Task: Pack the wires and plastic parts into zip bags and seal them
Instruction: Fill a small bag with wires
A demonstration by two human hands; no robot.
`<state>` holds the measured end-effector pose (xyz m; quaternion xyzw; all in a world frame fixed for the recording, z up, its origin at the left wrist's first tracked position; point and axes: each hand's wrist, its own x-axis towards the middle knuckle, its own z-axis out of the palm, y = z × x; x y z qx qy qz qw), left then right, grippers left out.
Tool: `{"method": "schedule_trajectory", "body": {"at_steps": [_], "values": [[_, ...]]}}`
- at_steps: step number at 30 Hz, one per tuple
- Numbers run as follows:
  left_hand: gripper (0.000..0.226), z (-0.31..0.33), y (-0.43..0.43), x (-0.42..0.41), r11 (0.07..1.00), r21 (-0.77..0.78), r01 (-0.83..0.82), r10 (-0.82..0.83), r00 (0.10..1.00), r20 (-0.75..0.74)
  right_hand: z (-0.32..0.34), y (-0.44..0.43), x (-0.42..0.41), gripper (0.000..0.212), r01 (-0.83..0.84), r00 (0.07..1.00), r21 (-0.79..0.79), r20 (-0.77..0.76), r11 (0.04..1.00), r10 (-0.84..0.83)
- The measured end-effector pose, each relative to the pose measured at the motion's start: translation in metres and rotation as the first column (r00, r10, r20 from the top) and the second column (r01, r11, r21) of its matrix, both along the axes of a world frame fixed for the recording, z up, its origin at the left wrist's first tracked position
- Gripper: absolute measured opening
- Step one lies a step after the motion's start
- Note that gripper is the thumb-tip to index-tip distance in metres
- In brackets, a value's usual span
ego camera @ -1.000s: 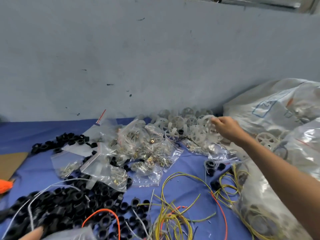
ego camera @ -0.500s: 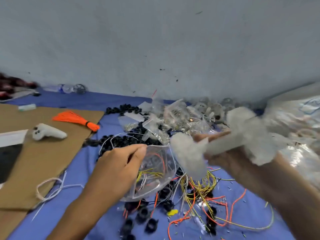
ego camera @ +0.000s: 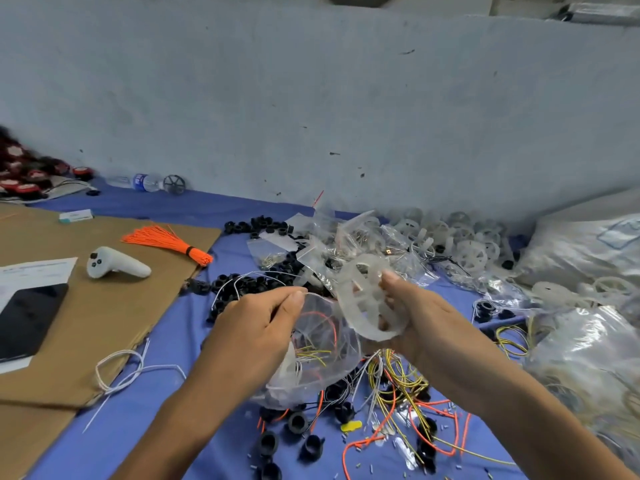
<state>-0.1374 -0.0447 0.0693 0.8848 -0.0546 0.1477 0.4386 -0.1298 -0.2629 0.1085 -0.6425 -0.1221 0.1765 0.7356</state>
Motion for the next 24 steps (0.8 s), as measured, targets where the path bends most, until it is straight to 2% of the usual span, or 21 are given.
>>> {"method": "schedule_trajectory", "body": {"at_steps": [2,4,7,11,15,18,24], "values": [[0.033,-0.002,0.004,0.001,1.000,-0.005,0.010,-0.010,1.000,0.017,-0.001,-0.008,0.000,0.067,0.085,0.993,-0.094,0.092,0.992,-0.076],[0.034,-0.006,0.007,0.001,1.000,-0.010,0.028,-0.027,0.999,0.033,-0.002,-0.017,0.000,0.064,0.107,0.988,-0.074,0.120,0.992,-0.097],[0.028,-0.010,0.011,0.002,0.998,-0.050,0.043,-0.042,0.999,0.026,-0.005,-0.030,-0.002,0.059,0.055,0.998,0.124,0.001,0.991,-0.055],[0.024,-0.010,0.016,0.005,0.985,-0.157,0.072,-0.069,0.997,0.024,-0.016,-0.048,-0.005,0.048,0.072,0.996,0.253,-0.078,0.965,-0.053],[0.027,-0.009,0.032,0.022,0.964,-0.265,-0.033,0.035,0.999,0.001,-0.023,-0.063,-0.010,0.047,0.163,0.983,0.333,-0.140,0.929,-0.122],[0.030,-0.002,0.056,0.043,0.929,-0.353,-0.109,0.077,0.992,-0.103,-0.034,-0.072,-0.016,0.049,0.226,0.970,0.353,-0.172,0.908,-0.174],[0.034,0.005,0.096,0.068,0.882,-0.434,-0.183,0.091,0.970,-0.225,-0.065,-0.083,-0.028,0.027,0.323,0.936,0.331,-0.249,0.887,-0.248]]}}
